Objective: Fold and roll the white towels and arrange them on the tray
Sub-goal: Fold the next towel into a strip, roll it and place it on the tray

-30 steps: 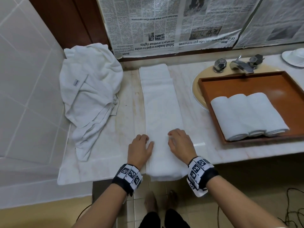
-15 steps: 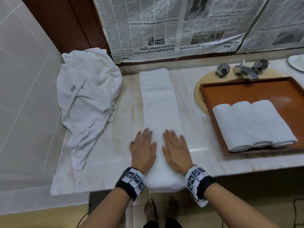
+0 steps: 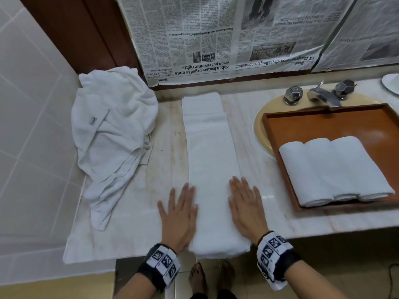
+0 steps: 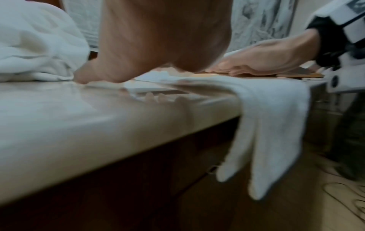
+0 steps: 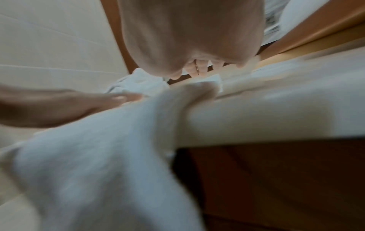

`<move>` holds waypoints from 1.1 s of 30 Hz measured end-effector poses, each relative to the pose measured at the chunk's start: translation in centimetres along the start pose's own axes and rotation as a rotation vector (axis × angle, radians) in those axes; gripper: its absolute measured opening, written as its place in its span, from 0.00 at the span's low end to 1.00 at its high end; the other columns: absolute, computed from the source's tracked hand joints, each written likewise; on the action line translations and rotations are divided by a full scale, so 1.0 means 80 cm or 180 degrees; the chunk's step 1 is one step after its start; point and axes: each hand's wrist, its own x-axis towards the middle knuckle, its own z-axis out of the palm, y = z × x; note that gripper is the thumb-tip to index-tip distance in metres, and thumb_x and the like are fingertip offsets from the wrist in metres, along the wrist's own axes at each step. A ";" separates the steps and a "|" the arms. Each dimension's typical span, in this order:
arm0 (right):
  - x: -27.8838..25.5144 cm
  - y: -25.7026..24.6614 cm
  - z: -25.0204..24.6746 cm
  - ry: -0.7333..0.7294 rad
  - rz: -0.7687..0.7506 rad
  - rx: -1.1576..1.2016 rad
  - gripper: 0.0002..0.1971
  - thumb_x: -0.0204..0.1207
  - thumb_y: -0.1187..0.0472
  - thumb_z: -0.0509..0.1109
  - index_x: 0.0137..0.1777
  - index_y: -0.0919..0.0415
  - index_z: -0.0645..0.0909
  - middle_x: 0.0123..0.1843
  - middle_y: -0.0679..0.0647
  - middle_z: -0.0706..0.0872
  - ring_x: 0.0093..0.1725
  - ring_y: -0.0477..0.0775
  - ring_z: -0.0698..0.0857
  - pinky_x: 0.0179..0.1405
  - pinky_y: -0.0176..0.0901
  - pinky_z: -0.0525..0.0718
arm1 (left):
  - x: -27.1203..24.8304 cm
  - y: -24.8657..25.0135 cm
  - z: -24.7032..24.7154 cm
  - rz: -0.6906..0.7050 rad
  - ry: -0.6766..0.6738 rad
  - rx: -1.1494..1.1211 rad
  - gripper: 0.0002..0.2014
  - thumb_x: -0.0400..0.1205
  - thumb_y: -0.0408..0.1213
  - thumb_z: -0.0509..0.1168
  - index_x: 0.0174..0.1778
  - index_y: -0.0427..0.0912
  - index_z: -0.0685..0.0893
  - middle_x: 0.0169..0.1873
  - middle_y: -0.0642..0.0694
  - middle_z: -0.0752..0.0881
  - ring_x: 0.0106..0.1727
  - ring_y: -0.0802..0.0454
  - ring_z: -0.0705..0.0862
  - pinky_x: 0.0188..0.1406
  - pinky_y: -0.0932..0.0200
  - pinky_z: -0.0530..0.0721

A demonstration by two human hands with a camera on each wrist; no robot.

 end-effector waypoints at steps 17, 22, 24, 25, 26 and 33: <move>0.100 0.028 -0.018 -0.0609 0.0342 -0.0447 0.30 0.87 0.45 0.33 0.88 0.50 0.38 0.88 0.41 0.35 0.87 0.50 0.37 0.84 0.61 0.36 | 0.072 0.037 -0.008 -0.0248 -0.0338 0.0556 0.30 0.85 0.63 0.26 0.84 0.64 0.30 0.82 0.69 0.29 0.85 0.46 0.28 0.78 0.25 0.28; 0.104 0.024 -0.026 -0.0385 0.0202 -0.0242 0.29 0.88 0.49 0.38 0.88 0.52 0.48 0.89 0.45 0.46 0.87 0.50 0.43 0.84 0.59 0.40 | 0.112 0.036 -0.024 -0.0371 -0.0397 0.0345 0.29 0.89 0.60 0.34 0.86 0.64 0.35 0.84 0.68 0.33 0.87 0.45 0.32 0.79 0.25 0.31; 0.082 0.013 -0.025 -0.0235 -0.0063 -0.0140 0.31 0.85 0.46 0.35 0.88 0.52 0.51 0.89 0.44 0.49 0.87 0.49 0.45 0.85 0.57 0.41 | 0.112 0.033 -0.032 -0.0345 -0.0330 0.0050 0.28 0.90 0.59 0.38 0.87 0.64 0.38 0.85 0.66 0.37 0.88 0.46 0.35 0.81 0.26 0.35; 0.068 0.007 -0.023 -0.0197 -0.0162 -0.0102 0.32 0.84 0.46 0.34 0.87 0.52 0.52 0.89 0.44 0.50 0.87 0.47 0.45 0.85 0.56 0.41 | 0.104 0.033 -0.034 -0.0305 -0.0262 -0.0098 0.28 0.90 0.58 0.39 0.87 0.64 0.40 0.86 0.65 0.38 0.88 0.47 0.37 0.82 0.28 0.37; 0.054 0.001 -0.020 -0.0196 -0.0241 -0.0076 0.32 0.84 0.45 0.34 0.88 0.52 0.52 0.88 0.43 0.49 0.87 0.46 0.44 0.85 0.55 0.41 | 0.090 0.033 -0.033 -0.0231 -0.0174 -0.0158 0.28 0.90 0.58 0.39 0.87 0.65 0.41 0.86 0.65 0.39 0.88 0.49 0.37 0.82 0.30 0.38; 0.006 -0.017 0.029 -0.0398 -0.0297 -0.0346 0.30 0.89 0.45 0.41 0.88 0.55 0.51 0.89 0.48 0.49 0.87 0.51 0.48 0.82 0.58 0.44 | 0.005 0.030 0.017 0.0045 -0.0155 0.0220 0.27 0.89 0.59 0.36 0.87 0.65 0.41 0.86 0.65 0.38 0.88 0.50 0.37 0.82 0.30 0.37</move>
